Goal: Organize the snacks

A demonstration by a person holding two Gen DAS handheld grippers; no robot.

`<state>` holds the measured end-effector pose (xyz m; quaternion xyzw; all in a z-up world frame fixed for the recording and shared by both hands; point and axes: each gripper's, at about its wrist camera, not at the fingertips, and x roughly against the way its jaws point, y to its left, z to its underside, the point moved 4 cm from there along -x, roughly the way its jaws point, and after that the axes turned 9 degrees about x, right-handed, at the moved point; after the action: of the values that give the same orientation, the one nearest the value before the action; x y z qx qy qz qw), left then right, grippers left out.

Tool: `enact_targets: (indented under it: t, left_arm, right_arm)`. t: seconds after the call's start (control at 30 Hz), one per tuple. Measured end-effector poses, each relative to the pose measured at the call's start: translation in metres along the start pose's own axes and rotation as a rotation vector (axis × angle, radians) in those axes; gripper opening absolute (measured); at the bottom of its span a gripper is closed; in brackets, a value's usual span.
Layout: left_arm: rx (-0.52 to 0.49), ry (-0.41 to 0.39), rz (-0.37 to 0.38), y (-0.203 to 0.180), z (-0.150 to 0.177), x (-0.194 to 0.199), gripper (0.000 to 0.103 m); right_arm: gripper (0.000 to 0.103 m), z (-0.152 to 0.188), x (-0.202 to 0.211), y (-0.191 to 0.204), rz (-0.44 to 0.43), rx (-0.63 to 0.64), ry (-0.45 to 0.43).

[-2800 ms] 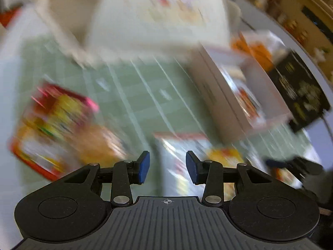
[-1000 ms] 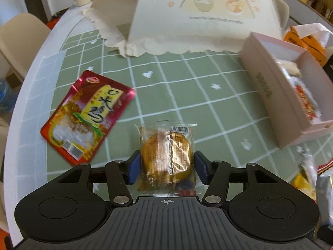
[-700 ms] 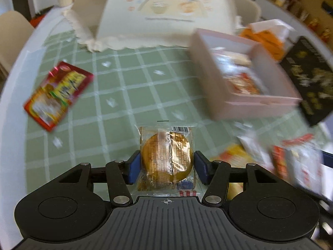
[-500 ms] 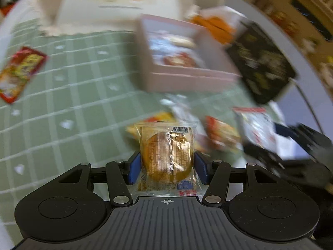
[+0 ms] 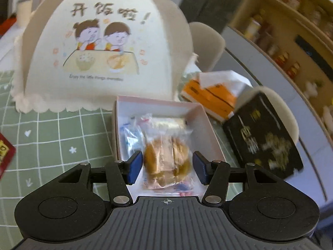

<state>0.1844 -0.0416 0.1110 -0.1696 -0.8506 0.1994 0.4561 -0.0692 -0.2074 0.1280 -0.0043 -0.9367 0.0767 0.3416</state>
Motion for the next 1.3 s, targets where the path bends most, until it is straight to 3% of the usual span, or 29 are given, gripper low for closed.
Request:
enact_targets:
  t: [0.13,0.23,0.33,0.43,0.47,0.57,0.63,0.73,0.87,0.97,1.13,1.23,1.3]
  left_arm:
    - [0.038,-0.091,0.081,0.000,0.002,0.030,0.057]
    - [0.006,-0.106,0.063,0.007,0.021,0.053,0.057]
    - [-0.016,-0.025,-0.011,0.023,0.059,0.055,0.057]
    - [0.037,0.083,-0.046,0.043,0.098,0.045,0.057]
    - [0.055,0.105,-0.047,0.048,0.108,0.044,0.057]
    - [0.090,0.117,-0.046,0.057,0.127,0.046,0.057]
    - [0.089,0.116,-0.050,0.062,0.133,0.049,0.057]
    - [0.073,0.104,-0.082,0.074,0.140,0.057,0.057]
    - [0.053,0.059,-0.108,0.102,0.124,0.065,0.057]
    - [0.000,-0.038,-0.184,0.133,0.087,0.075,0.057]
    - [0.053,-0.190,-0.335,0.212,0.003,0.079,0.057]
    - [0.154,-0.234,-0.383,0.263,-0.039,0.072,0.057]
    - [0.268,-0.217,-0.343,0.297,-0.056,0.061,0.057]
  right_arm:
    - [0.077,0.000,-0.005,-0.006,0.013,-0.009,0.007]
    - [0.077,-0.023,-0.016,-0.010,-0.020,-0.008,-0.014]
    - [0.077,-0.078,-0.025,-0.009,-0.043,0.038,-0.100]
    - [0.079,-0.146,-0.050,-0.012,-0.084,0.010,-0.141]
    - [0.083,-0.163,-0.064,-0.014,-0.108,-0.010,-0.127]
    - [0.083,-0.186,-0.108,-0.021,-0.131,-0.071,-0.053]
    - [0.083,-0.175,-0.118,-0.023,-0.100,-0.106,-0.027]
    - [0.083,-0.140,-0.119,-0.020,-0.123,-0.111,0.001]
    - [0.083,-0.087,-0.114,0.002,-0.109,-0.022,0.069]
    - [0.083,-0.056,-0.108,0.021,-0.097,0.039,0.101]
    - [0.083,-0.022,-0.102,0.052,-0.171,0.015,0.173]
    - [0.083,-0.014,-0.105,0.072,-0.190,0.024,0.209]
    - [0.083,-0.011,-0.105,0.085,-0.179,0.052,0.227]
